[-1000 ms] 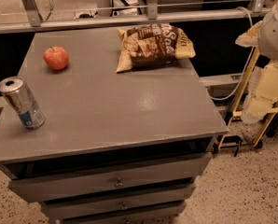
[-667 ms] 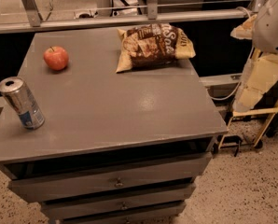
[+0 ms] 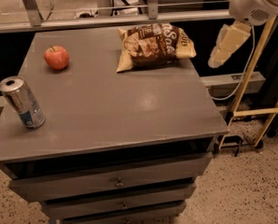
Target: Move brown chip bag near apple
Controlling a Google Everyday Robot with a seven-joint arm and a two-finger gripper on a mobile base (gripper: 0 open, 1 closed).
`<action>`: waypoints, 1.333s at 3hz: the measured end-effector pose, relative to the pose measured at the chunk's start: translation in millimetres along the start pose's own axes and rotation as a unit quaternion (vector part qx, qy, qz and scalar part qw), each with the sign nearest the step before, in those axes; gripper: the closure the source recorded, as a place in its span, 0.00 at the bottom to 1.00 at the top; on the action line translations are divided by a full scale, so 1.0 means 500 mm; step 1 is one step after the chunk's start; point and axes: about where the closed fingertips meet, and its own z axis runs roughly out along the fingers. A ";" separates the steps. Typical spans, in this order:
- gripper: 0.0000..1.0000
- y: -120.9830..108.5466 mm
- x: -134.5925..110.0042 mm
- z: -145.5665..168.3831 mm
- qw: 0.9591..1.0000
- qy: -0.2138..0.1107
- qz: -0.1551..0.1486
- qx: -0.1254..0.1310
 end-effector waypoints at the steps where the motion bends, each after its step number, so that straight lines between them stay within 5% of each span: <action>1: 0.00 -0.121 -0.031 0.068 0.998 -0.042 -0.027 0.048; 2: 0.00 -0.199 -0.043 0.142 0.993 -0.088 -0.028 0.068; 3: 0.00 -0.237 -0.075 0.249 0.990 -0.136 -0.006 0.046; 4: 0.00 -0.237 -0.075 0.249 0.990 -0.136 -0.006 0.046</action>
Offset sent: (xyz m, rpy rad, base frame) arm 0.1951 0.0276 -0.0003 0.2313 -0.2428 0.1308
